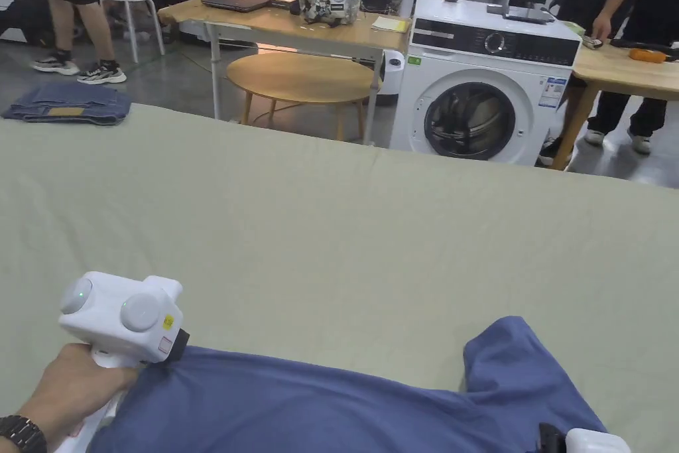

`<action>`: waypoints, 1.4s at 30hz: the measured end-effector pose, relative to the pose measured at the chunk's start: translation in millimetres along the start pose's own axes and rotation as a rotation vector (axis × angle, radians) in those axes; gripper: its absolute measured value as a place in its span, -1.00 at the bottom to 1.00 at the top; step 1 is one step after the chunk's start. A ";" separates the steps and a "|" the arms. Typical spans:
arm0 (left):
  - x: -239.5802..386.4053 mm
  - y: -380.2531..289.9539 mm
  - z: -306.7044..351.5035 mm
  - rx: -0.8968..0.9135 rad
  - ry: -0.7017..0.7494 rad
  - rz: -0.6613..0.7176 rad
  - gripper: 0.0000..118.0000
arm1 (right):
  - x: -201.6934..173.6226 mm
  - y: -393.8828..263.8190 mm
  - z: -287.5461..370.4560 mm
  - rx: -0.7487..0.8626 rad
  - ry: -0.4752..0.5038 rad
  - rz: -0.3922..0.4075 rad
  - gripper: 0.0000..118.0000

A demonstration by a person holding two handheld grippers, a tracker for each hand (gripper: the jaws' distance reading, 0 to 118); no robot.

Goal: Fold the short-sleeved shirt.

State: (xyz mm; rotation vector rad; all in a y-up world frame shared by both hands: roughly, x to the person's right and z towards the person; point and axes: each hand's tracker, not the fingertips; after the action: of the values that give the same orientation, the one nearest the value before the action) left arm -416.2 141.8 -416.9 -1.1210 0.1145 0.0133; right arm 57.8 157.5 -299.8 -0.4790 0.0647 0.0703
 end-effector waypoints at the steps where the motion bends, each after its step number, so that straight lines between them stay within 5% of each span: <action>1: 1.9 0.1 1.8 0.011 -0.002 -0.007 -1.00 | 1.8 0.3 -1.8 -0.012 -0.001 -0.003 -1.00; 10: -12.9 -16.1 37.8 0.157 -0.056 0.061 -1.00 | 49.5 43.2 -33.2 -0.118 -0.003 -0.031 -1.00; 19: -11.8 -30.2 66.7 0.227 -0.071 0.081 -1.00 | 98.6 93.2 -138.0 -0.386 0.038 -0.022 -0.97; 21: -12.7 -30.7 68.8 0.230 -0.076 0.090 -1.00 | 107.4 91.6 -163.7 -0.454 0.066 0.001 -0.58; 22: -11.1 -30.7 69.1 0.230 -0.078 0.092 -1.00 | 110.0 90.4 -174.4 -0.493 0.089 0.001 -0.05; 23: -10.5 -31.0 69.9 0.230 -0.079 0.092 -1.00 | 111.8 88.8 -181.9 -0.521 0.104 -0.005 0.26; 24: -10.4 -31.3 70.6 0.230 -0.080 0.092 -1.00 | 113.5 87.7 -189.3 -0.549 0.107 -0.001 0.35; 32: -7.7 -32.5 72.8 0.226 -0.084 0.093 -1.00 | 109.9 68.2 -209.3 -0.663 0.067 0.027 0.28; 33: -7.7 -33.0 73.2 0.226 -0.086 0.094 -1.00 | 103.5 69.4 -201.0 -0.652 0.057 0.024 0.18; 36: -6.6 -33.2 72.0 0.225 -0.086 0.096 -1.00 | 97.5 72.1 -193.1 -0.622 0.062 0.046 -0.66; 38: -6.0 -33.9 71.6 0.223 -0.089 0.099 -1.00 | 98.5 72.6 -192.6 -0.619 0.082 0.052 -0.90; 42: -6.9 -39.4 77.0 0.229 -0.093 0.106 -1.00 | 101.3 77.9 -164.0 -0.542 0.071 0.002 -1.00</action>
State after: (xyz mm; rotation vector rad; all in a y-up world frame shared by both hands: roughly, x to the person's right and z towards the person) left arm -413.8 194.2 -347.8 -0.8830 0.0899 0.1438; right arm 144.7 155.9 -488.6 -1.0232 0.1171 0.0725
